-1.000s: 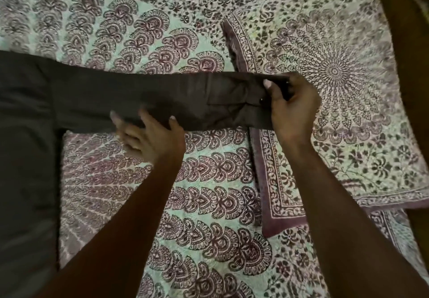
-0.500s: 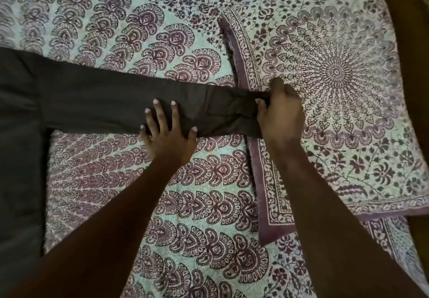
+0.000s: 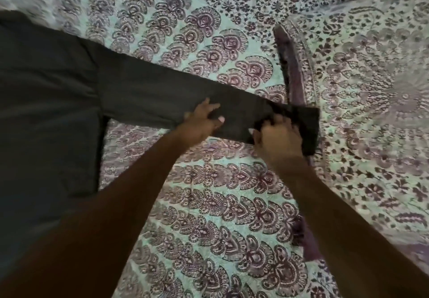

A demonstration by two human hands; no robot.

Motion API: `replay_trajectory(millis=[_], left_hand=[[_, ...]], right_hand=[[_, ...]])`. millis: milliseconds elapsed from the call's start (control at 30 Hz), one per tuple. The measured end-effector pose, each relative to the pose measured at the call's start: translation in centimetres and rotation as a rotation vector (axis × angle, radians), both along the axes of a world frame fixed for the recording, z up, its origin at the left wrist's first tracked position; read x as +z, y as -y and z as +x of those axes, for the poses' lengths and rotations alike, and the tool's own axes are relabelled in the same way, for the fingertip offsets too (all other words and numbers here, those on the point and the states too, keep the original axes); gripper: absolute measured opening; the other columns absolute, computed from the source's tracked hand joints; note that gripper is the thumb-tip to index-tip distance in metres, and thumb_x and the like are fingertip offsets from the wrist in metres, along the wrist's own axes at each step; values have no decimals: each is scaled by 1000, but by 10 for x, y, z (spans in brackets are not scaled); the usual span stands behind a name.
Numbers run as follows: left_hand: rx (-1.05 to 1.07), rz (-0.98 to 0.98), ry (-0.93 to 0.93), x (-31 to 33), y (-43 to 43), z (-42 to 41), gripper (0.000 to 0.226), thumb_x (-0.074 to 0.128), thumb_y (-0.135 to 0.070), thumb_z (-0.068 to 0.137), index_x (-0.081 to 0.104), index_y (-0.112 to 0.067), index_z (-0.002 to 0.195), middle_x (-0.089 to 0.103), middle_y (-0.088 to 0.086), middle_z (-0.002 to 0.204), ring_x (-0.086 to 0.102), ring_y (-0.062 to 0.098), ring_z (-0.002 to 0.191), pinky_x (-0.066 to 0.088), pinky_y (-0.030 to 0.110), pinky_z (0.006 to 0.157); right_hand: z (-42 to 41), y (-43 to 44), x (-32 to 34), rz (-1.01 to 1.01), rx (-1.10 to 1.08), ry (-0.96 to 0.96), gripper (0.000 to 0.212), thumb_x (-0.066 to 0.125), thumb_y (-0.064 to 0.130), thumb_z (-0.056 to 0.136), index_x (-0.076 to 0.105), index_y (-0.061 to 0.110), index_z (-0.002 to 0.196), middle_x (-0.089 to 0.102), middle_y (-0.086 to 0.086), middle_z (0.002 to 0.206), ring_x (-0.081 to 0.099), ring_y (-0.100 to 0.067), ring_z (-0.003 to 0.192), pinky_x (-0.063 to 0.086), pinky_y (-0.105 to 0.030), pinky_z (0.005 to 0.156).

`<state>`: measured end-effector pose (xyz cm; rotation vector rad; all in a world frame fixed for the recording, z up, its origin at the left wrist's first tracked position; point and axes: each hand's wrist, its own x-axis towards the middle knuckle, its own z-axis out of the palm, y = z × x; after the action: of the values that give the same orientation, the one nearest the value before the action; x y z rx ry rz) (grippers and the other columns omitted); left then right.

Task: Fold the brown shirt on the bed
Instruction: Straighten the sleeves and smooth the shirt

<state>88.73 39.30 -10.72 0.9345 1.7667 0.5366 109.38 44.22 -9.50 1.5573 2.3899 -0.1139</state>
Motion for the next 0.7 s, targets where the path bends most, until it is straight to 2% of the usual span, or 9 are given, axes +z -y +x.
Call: replay_trajectory(millis=[33,67,167,267,400,500,567,633,700], left_hand=[[128,109,2,3,7,-18,42,61,-24,104,57,-21,146,51,13,156,57,25,129,45,31,108],[210,200,-97,6,17,-38,33,61,-20,103,63,-16,136,62,15,141,64,24,119,48,28,100],[150,285,-679,4,50,-107,28,56,-17,97,66,-10,122,62,17,130,59,38,119,50,47,99],[176,164,-965,-8,87,-179,38,54,-16,96,57,-8,133,53,18,143,51,43,129,43,58,102],[131,105,-1052,-41,133,-255,59,42,-44,103,39,-18,157,31,8,169,26,33,156,28,60,118],[119,84,-1010,-63,151,-271,68,25,-58,104,21,-29,166,11,-4,176,12,25,162,17,58,126],[131,106,-1028,-72,154,-272,67,26,-54,104,18,-30,166,9,-5,176,11,23,162,17,59,126],[139,114,-1042,-72,152,-274,66,27,-50,104,20,-29,166,10,-4,176,12,23,162,20,59,125],[151,109,-1044,-71,151,-276,65,28,-50,104,23,-29,165,11,-4,176,13,22,162,21,59,124]], right_hand=[[-13,4,-1,25,8,-10,42,53,36,102,63,2,125,57,-24,130,51,-45,124,42,-51,105],[-30,9,-2,47,36,-47,42,56,33,100,63,0,124,59,-27,127,53,-47,121,44,-52,103],[-94,25,-3,48,150,-212,42,57,33,101,60,0,126,58,-26,125,55,-46,117,45,-52,99],[-180,40,-5,-8,239,-357,44,49,32,105,56,1,135,55,-23,135,51,-44,126,42,-51,105],[-292,57,-26,-28,344,-525,49,58,22,92,59,-3,135,57,-27,140,54,-47,129,48,-56,102],[-366,61,-34,-59,394,-597,64,70,21,87,53,-2,144,50,-24,151,48,-41,140,46,-51,106],[-406,61,-42,-71,491,-531,71,65,26,95,37,5,157,29,-15,168,25,-34,156,33,-49,118],[-432,57,-58,-79,553,-449,70,54,35,104,26,13,164,12,-5,175,7,-27,162,22,-50,126],[-433,50,-74,-28,520,-422,64,41,50,107,27,26,165,13,0,175,9,-25,162,18,-53,127]])
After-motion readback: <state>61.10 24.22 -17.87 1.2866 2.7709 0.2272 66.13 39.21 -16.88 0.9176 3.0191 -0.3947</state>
